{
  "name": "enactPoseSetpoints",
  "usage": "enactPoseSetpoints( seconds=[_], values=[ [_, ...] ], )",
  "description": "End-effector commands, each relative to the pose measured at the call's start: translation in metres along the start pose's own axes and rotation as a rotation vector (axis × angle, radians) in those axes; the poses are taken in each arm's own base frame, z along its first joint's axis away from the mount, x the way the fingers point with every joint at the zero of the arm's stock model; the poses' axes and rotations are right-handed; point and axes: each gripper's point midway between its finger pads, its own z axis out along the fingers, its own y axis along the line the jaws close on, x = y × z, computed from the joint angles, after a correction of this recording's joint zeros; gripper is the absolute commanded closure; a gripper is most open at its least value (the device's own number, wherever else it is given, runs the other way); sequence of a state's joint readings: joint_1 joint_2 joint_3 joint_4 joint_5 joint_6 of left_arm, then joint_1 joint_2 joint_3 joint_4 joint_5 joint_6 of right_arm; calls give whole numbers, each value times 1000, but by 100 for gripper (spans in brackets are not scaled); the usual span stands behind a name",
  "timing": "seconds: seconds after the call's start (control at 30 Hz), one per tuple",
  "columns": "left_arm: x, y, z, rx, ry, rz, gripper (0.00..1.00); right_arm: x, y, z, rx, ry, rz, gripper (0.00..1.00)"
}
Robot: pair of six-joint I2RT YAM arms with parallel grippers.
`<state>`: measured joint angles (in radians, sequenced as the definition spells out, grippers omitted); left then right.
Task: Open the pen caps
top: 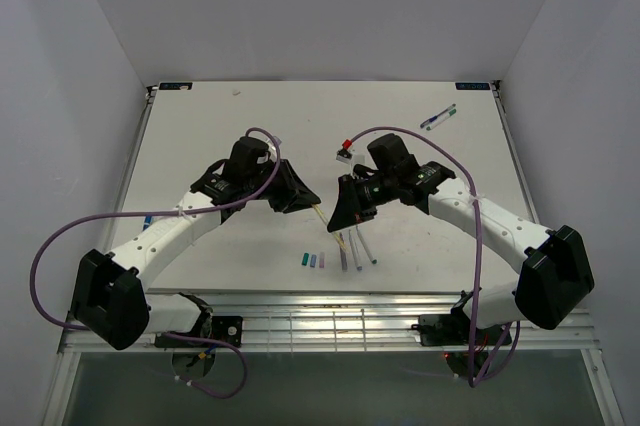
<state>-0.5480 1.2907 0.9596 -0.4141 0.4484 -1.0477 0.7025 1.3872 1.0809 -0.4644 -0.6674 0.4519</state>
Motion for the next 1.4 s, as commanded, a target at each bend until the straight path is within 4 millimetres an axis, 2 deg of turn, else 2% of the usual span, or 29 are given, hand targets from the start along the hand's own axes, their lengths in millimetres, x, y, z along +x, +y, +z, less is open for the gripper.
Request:
enactPoseSetpoints(
  seconds=[0.0, 0.1, 0.23, 0.33, 0.47, 0.6, 0.77, 0.9, 0.93, 1.03, 1.07, 1.1, 1.13, 1.17, 1.2, 1.23, 1.27, 1.37],
  values=[
    [-5, -12, -4, 36, -20, 29, 73, -15, 18, -4, -53, -36, -52, 92],
    [-5, -12, -3, 36, -15, 28, 76, -15, 16, -2, -47, -34, -53, 92],
    [-3, -11, -3, 35, -9, 20, 99, -14, 10, 3, -45, -12, -65, 74],
    [-3, -11, -2, 33, -4, 18, 100, -16, 7, 7, -40, -2, -72, 68],
    [-4, -14, -3, 39, -6, 15, 100, -23, 7, 10, -41, -2, -78, 68],
    [-6, -18, -3, 47, -8, 14, 100, -26, 6, 14, -44, 3, -80, 70],
    [-8, -24, -3, 55, -5, -1, 100, -26, 6, 16, -51, 9, -79, 77],
    [-11, -27, 3, 46, 5, -42, 100, -23, 2, 18, -36, 16, -85, 92],
    [-12, -28, 4, 43, 9, -63, 100, -21, 1, 18, -25, 22, -86, 92],
    [-17, -30, 11, 23, 19, -85, 100, -18, -7, 19, 95, 29, -147, 92],
    [-18, -27, 13, 0, 26, -86, 100, -25, -23, 16, 220, -1, -175, 92],
    [-24, -35, 12, 2, 16, -70, 100, -27, -31, 13, 309, -6, -198, 92],
    [-25, -26, 18, -46, 21, -66, 100, -22, -34, 8, 394, 30, -236, 92],
    [-28, -24, 20, -63, 23, -63, 100, -31, -56, -4, 568, 1, -262, 92],
    [-35, -30, 19, -68, 16, -59, 100, -33, -66, -14, 674, -3, -284, 92],
    [-37, -21, 27, -108, 29, -75, 100, -30, -71, -19, 750, 12, -316, 92],
    [-37, -15, 27, -138, 43, -87, 100, -36, -88, -42, 923, -6, -345, 92],
    [-47, -13, 31, -162, 43, -104, 100, -33, -101, -64, 1062, 25, -381, 92]
  ],
)
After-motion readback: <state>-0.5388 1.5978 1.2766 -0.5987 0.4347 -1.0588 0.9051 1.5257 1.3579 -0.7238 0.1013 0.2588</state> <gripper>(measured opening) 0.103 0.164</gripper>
